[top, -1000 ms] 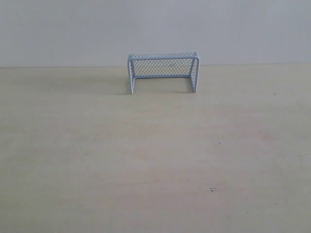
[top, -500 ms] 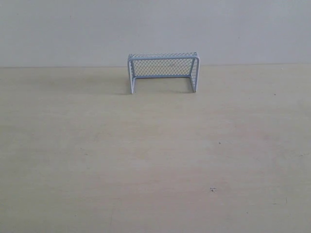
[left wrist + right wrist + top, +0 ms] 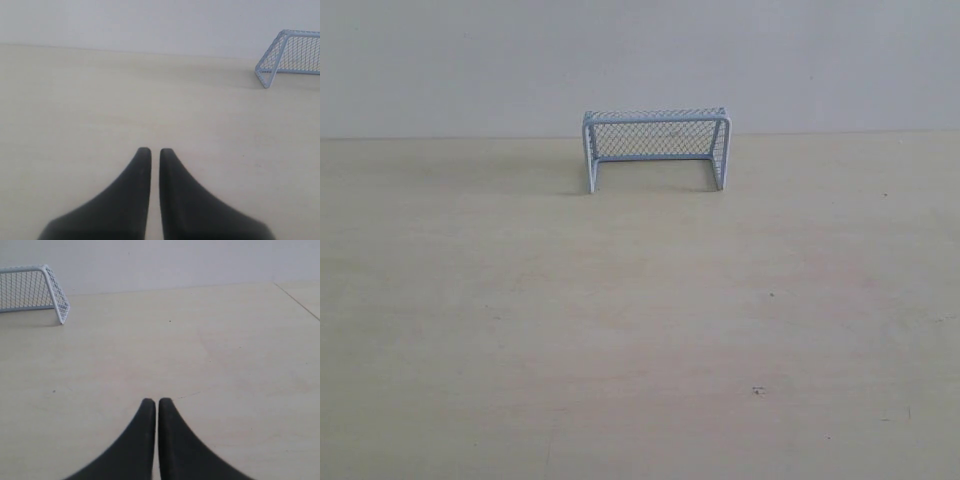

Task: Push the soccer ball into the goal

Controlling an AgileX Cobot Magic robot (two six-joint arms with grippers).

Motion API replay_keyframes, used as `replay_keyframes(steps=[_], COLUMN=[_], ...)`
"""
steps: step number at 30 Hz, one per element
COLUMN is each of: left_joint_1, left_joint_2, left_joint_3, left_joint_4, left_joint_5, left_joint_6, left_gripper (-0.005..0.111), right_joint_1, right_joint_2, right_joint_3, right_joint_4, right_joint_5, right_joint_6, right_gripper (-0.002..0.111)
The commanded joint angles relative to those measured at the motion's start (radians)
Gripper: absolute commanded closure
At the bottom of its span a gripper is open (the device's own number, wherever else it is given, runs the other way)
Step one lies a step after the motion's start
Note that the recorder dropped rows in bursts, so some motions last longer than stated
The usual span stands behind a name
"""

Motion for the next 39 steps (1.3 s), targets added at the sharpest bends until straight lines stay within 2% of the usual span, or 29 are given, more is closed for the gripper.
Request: replay_keyframes(steps=[1,39], left_joint_1=[0.002,0.002], left_joint_2=[-0.002,-0.002], left_joint_3=[-0.004,-0.004], left_joint_4=[0.001,0.001], left_joint_5=[-0.009,-0.009], left_joint_6=[-0.005,-0.005], left_gripper=[0.1,0.1], right_joint_1=[-0.007,-0.01], right_joint_2=[-0.007,-0.008], right_joint_3=[-0.001,-0.001], right_joint_4=[-0.012,-0.012], right_joint_5=[0.001,0.013], right_joint_6=[0.003,-0.019], right_gripper=[0.108,0.108])
